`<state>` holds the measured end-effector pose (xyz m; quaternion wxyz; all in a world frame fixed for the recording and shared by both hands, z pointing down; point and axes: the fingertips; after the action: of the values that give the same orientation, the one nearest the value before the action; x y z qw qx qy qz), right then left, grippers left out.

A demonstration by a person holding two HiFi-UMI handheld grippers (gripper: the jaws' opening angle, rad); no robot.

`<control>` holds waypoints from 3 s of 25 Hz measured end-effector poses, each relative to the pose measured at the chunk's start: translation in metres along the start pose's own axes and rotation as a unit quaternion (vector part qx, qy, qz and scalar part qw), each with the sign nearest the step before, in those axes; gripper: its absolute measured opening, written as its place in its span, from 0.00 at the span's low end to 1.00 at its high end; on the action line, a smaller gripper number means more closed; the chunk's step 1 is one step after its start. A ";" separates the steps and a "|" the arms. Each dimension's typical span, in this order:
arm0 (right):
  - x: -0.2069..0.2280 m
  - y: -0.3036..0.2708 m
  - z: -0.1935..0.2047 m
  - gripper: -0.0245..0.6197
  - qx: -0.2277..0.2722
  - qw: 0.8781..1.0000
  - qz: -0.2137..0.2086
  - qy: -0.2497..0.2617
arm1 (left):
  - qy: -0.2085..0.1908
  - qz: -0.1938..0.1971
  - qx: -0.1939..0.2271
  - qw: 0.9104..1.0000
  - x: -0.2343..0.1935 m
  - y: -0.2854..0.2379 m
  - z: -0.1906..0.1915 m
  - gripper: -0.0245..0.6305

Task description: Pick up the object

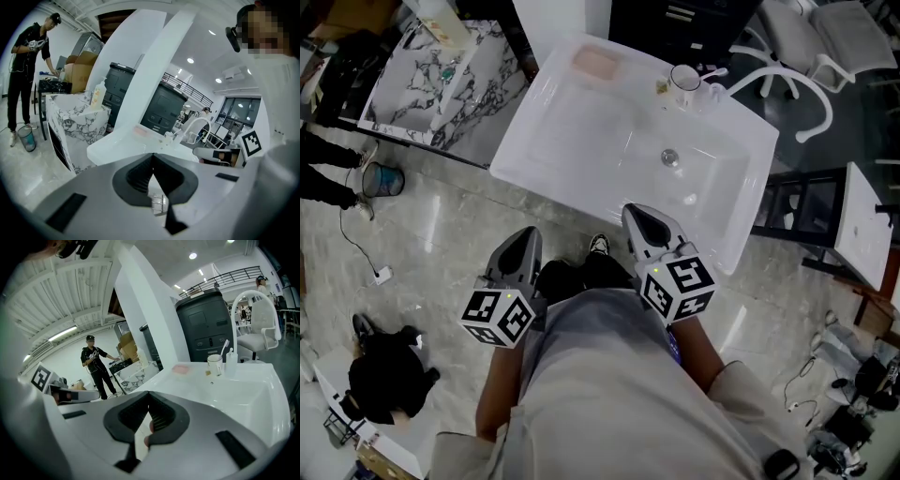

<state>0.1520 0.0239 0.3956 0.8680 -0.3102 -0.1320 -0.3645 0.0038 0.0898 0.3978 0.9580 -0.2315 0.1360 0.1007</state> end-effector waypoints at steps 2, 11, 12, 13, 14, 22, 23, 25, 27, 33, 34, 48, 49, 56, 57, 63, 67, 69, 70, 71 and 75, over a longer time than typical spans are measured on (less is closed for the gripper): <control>0.003 0.000 -0.001 0.05 -0.002 1.000 0.002 -0.002 | 0.000 0.003 -0.003 1.000 0.002 -0.003 -0.001 0.04; 0.010 -0.010 -0.005 0.05 0.002 1.000 0.027 -0.003 | -0.008 0.029 -0.013 0.999 -0.003 -0.025 -0.008 0.04; 0.010 -0.012 -0.007 0.05 0.004 0.999 0.032 -0.003 | -0.011 0.035 -0.014 0.999 -0.004 -0.029 -0.010 0.04; 0.011 -0.014 -0.010 0.05 0.007 0.999 0.037 -0.003 | -0.015 0.040 -0.015 0.999 -0.005 -0.032 -0.013 0.04; 0.011 -0.016 -0.013 0.05 0.009 0.999 0.041 -0.004 | -0.019 0.046 -0.017 0.999 -0.007 -0.035 -0.016 0.04; 0.005 -0.044 -0.033 0.05 0.024 0.997 0.080 -0.004 | -0.044 0.087 -0.025 0.995 -0.035 -0.063 -0.045 0.04; 0.004 -0.049 -0.036 0.05 0.026 0.996 0.085 -0.004 | -0.046 0.092 -0.027 0.994 -0.038 -0.066 -0.048 0.04; 0.002 -0.058 -0.041 0.05 0.027 0.995 0.094 -0.003 | -0.050 0.103 -0.030 0.993 -0.047 -0.073 -0.054 0.04; -0.001 -0.067 -0.045 0.05 0.028 0.994 0.102 -0.005 | -0.053 0.113 -0.035 0.992 -0.056 -0.079 -0.059 0.04; -0.009 -0.095 -0.051 0.06 0.024 0.991 0.129 -0.002 | -0.063 0.147 -0.046 0.986 -0.082 -0.095 -0.073 0.04; -0.010 -0.100 -0.052 0.06 0.025 0.991 0.134 0.000 | -0.064 0.152 -0.047 0.985 -0.087 -0.098 -0.075 0.04; -0.022 -0.149 -0.066 0.06 0.033 0.974 0.225 0.013 | -0.092 0.241 -0.079 0.963 -0.137 -0.118 -0.095 0.04; -0.024 -0.153 -0.067 0.07 0.033 0.973 0.229 0.015 | -0.095 0.246 -0.080 0.961 -0.141 -0.118 -0.096 0.04; -0.027 -0.173 -0.071 0.09 0.026 0.967 0.251 0.027 | -0.097 0.260 -0.089 0.957 -0.164 -0.123 -0.096 0.04; -0.026 -0.175 -0.071 0.10 0.023 0.967 0.252 0.031 | -0.095 0.259 -0.091 0.957 -0.167 -0.123 -0.096 0.04; -0.014 -0.196 -0.079 0.11 0.006 0.966 0.251 0.059 | -0.084 0.244 -0.091 0.962 -0.181 -0.127 -0.096 0.04; -0.001 -0.207 -0.086 0.13 -0.010 0.965 0.249 0.080 | -0.075 0.234 -0.090 0.965 -0.184 -0.132 -0.097 0.04; 0.005 -0.213 -0.089 0.14 -0.018 0.964 0.248 0.091 | -0.074 0.228 -0.089 0.967 -0.186 -0.135 -0.098 0.04; 0.008 -0.215 -0.091 0.14 -0.022 0.964 0.247 0.096 | -0.073 0.225 -0.088 0.968 -0.187 -0.136 -0.099 0.04; 0.011 -0.217 -0.092 0.14 -0.025 0.964 0.246 0.099 | -0.072 0.222 -0.086 0.969 -0.187 -0.137 -0.100 0.04; 0.024 -0.225 -0.096 0.16 -0.042 0.962 0.242 0.118 | -0.066 0.211 -0.083 0.972 -0.187 -0.140 -0.102 0.04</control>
<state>0.0080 -0.1721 0.4319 0.9260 -0.3238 0.0656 -0.1825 -0.1587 -0.1047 0.4268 0.8995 -0.2693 0.1094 0.3262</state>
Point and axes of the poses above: the fingertips, and each gripper's own axes: y backward along the fingers, x to its right, z out of its underside, and after that the axes turned 8 degrees about -y, right-handed
